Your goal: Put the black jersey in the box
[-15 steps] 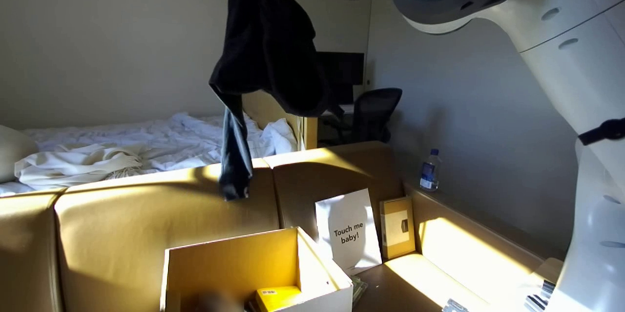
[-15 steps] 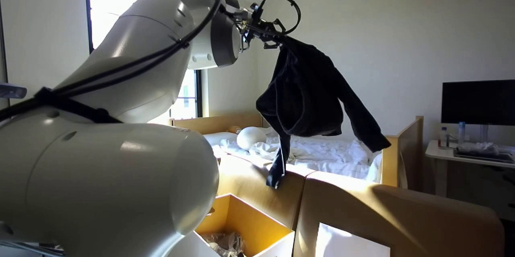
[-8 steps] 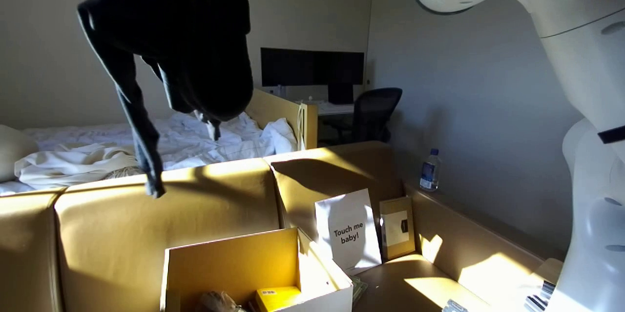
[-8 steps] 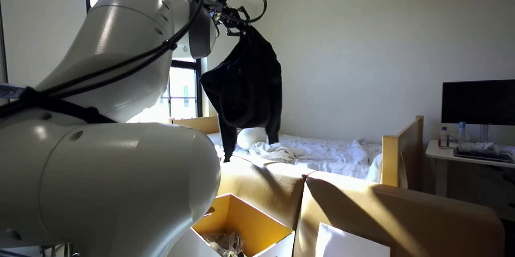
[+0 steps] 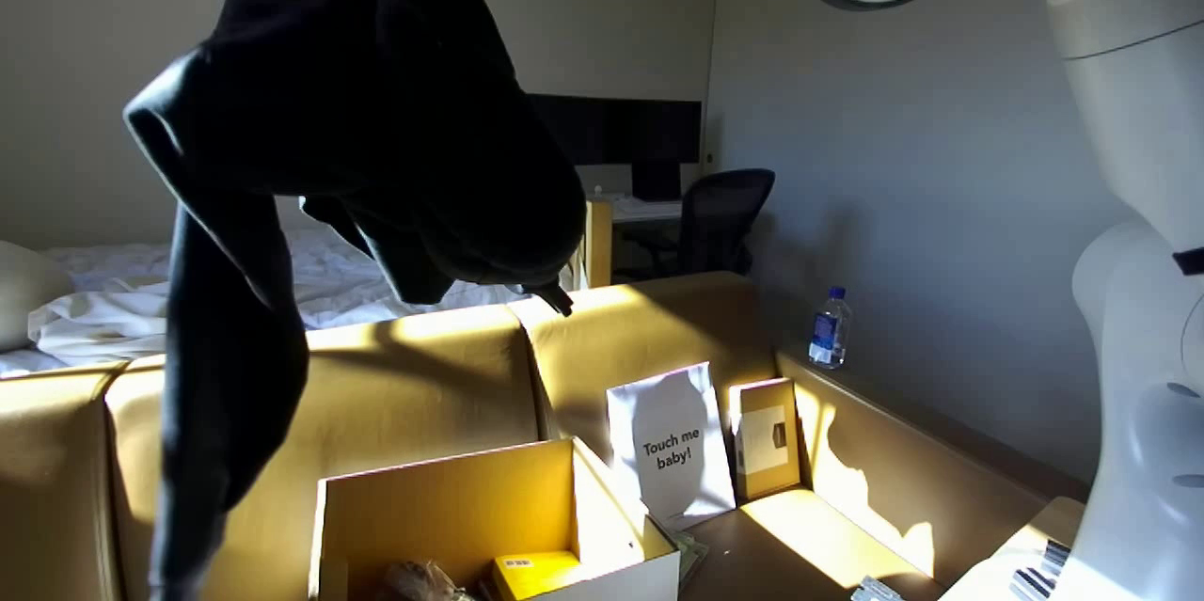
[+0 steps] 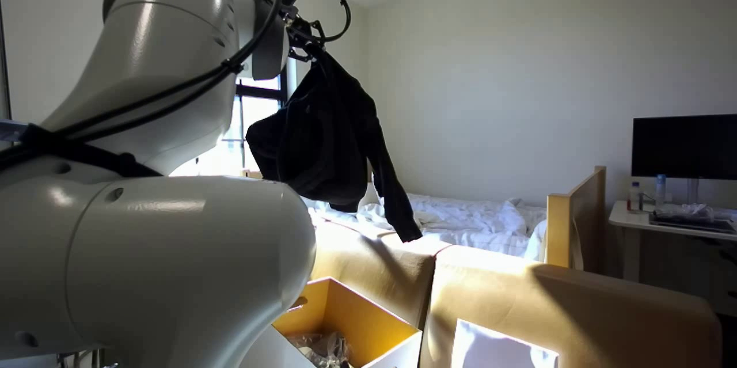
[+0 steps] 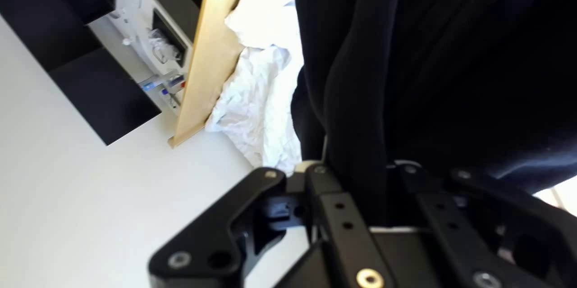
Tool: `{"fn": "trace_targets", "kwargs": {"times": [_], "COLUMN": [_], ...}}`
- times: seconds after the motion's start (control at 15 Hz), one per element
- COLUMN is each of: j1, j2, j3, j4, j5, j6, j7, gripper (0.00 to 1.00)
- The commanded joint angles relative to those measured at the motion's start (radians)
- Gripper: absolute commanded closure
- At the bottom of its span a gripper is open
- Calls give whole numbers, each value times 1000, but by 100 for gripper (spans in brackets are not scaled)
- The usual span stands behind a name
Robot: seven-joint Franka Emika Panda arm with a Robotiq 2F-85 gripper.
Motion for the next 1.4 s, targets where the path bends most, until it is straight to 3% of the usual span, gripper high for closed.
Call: {"fn": "trace_targets", "kwargs": {"times": [0.0, 0.47, 0.8, 1.2, 1.33], "j1": [-36, -106, -165, -202, -227], "j2": [-25, -84, -177, -304, -337], "j3": [48, 91, 106, 59, 46], "j4": [-57, -305, -542, -824, -928], "j5": [117, 377, 557, 573, 585], "j6": [7, -32, 62, 30, 66], "j7": [154, 570, 825, 1098, 1134], "gripper": [95, 95, 95, 95, 95]}}
